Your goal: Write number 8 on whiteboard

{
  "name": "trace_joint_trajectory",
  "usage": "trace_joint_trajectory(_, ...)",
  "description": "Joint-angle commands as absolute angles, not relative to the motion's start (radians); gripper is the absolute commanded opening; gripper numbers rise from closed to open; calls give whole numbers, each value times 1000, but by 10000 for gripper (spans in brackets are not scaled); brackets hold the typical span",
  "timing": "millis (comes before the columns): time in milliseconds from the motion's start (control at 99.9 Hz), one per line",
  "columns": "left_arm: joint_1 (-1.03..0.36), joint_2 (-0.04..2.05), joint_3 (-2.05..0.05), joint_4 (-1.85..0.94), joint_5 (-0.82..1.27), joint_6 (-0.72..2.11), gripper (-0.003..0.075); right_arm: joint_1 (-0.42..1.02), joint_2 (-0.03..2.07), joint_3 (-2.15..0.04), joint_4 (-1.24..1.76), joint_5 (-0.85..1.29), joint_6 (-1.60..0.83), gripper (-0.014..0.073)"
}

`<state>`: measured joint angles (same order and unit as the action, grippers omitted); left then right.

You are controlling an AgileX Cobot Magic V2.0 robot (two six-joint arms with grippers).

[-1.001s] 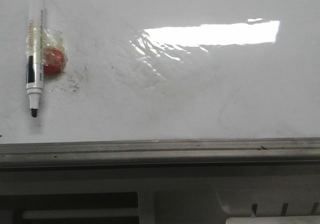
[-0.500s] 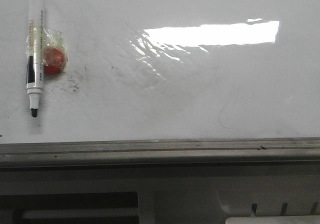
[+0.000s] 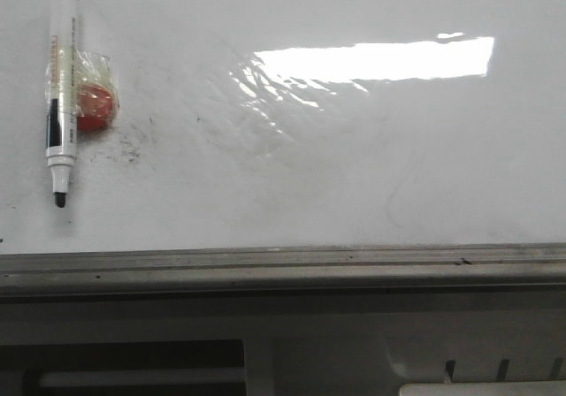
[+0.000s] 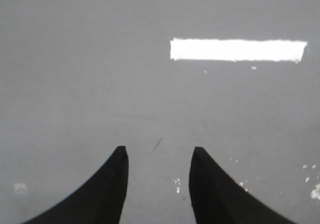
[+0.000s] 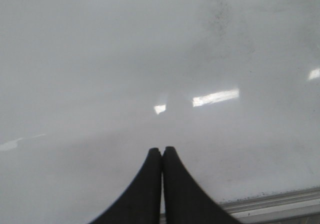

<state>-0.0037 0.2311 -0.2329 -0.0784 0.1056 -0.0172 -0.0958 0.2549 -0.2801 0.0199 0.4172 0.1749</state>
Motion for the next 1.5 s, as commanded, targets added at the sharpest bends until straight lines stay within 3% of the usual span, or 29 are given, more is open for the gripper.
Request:
trace_joint_trajectory(0,-4,282,-263,-105,-33,-16,316,-101,274,-319,15,341,173,-63)
trace_joint_trajectory(240,-132,452,-263,-117,-150,-16,316,-66,274,-319,13,338,148,-64)
trace_joint_trajectory(710,-679,836,-269,-209,-386,-18,316,-16,274,-319,13,344,148,-63)
trace_joint_trajectory(870,-755,946,-280,-265,-502,-18,316,-16,274,-319,13,344,148,-64)
trace_joint_trajectory(1211,-772,1077,-310,-309,-496,-18,310,-12,274,-319,21,312,148,-64)
trace_joint_trajectory(1331,-772,1094,-310,-318,-487,-18,223,25,274,-319,21,315,148,-64)
trace_joint_trajectory(1491,-772,1096,-310,-318,-480,-18,0,94,274,-322,21,322,130,-64)
